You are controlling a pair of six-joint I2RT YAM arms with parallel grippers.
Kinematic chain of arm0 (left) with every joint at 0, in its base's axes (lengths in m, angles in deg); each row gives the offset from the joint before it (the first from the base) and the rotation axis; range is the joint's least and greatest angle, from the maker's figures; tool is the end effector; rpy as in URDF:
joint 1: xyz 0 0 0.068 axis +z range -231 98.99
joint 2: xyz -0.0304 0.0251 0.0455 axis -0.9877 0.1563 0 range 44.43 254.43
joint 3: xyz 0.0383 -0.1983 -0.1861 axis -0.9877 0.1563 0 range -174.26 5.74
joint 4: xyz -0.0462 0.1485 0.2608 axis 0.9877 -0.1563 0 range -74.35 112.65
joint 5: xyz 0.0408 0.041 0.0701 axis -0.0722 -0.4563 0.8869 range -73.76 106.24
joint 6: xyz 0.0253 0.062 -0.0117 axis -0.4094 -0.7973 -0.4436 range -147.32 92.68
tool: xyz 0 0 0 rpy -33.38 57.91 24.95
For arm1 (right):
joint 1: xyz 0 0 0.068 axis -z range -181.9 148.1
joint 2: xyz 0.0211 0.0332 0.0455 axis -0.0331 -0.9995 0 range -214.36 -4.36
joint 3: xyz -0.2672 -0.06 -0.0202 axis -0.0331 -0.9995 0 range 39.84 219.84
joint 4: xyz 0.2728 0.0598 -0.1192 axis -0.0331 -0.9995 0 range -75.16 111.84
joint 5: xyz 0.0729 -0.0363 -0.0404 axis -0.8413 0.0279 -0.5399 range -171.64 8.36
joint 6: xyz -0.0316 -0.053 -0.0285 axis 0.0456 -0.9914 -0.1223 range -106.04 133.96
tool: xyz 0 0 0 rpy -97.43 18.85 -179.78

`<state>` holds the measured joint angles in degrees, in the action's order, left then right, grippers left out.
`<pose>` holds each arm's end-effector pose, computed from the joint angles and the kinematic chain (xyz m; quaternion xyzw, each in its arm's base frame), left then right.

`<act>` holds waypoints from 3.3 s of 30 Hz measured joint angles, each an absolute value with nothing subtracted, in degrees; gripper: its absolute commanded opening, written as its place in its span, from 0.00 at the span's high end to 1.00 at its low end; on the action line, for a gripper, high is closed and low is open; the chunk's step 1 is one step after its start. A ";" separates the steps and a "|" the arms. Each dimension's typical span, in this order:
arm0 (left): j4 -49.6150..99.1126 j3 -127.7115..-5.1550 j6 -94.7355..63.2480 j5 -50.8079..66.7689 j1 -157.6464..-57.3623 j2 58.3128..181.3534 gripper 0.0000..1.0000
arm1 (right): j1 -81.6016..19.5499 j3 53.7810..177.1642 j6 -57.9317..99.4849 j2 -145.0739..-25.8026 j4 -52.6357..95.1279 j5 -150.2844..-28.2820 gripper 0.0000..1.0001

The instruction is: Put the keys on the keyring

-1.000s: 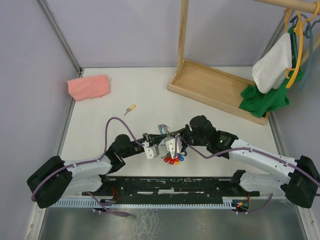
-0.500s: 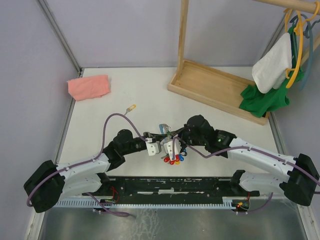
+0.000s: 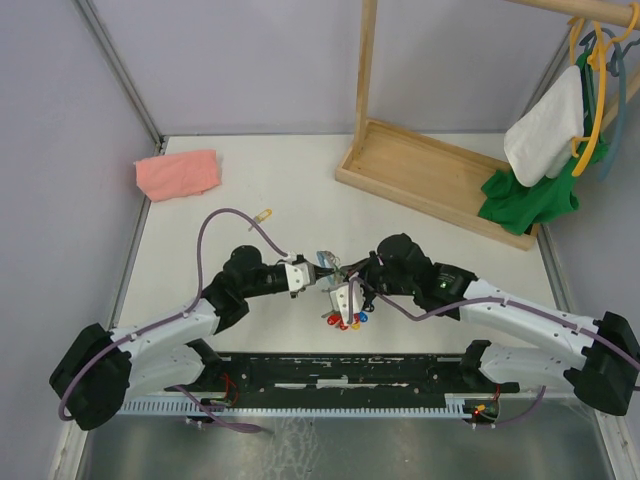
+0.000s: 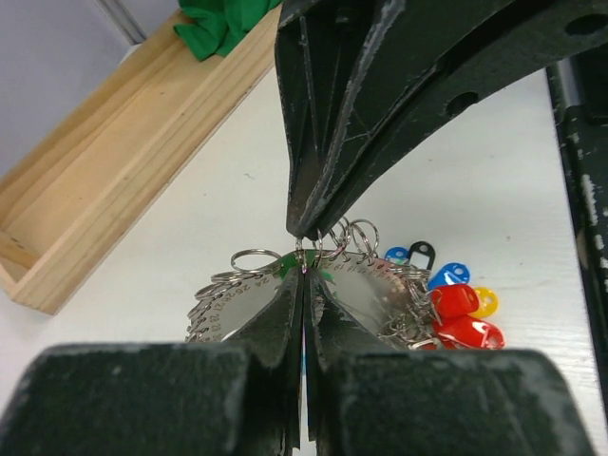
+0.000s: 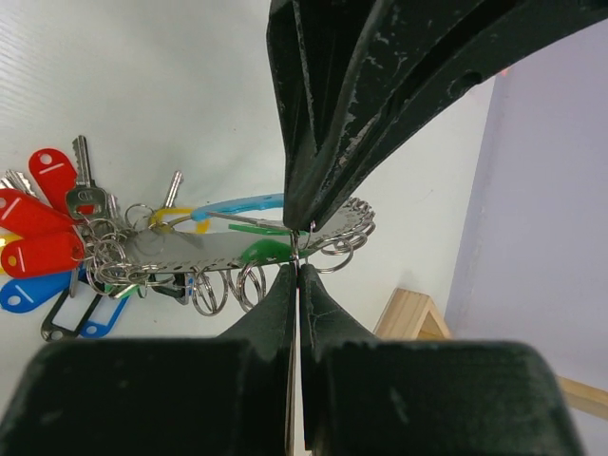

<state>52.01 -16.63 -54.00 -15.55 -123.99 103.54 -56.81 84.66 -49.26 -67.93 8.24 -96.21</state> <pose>0.1786 -0.2057 0.2010 0.5610 0.4897 -0.2937 0.5993 0.1626 0.2553 0.2475 -0.7768 0.3944 0.0761 0.4850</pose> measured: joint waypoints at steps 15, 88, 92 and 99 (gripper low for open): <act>61.15 -15.15 -37.17 -26.54 -116.62 107.69 0.95 | -54.80 77.68 -34.94 -63.01 20.26 -101.48 0.99; 82.41 -8.15 -45.69 -26.22 -119.66 109.40 0.65 | -48.27 67.61 -8.67 -63.82 48.78 -112.54 0.99; 82.70 -8.24 -45.50 -26.37 -119.66 109.70 0.68 | -48.25 67.56 -8.17 -63.82 48.82 -112.54 0.99; 82.37 -8.24 -45.17 -26.35 -119.64 109.31 0.79 | -48.22 67.54 -7.75 -63.82 48.76 -112.56 0.99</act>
<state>82.37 -8.24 -45.17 -26.35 -119.64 109.31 -48.22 67.54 -7.75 -63.82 48.76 -112.56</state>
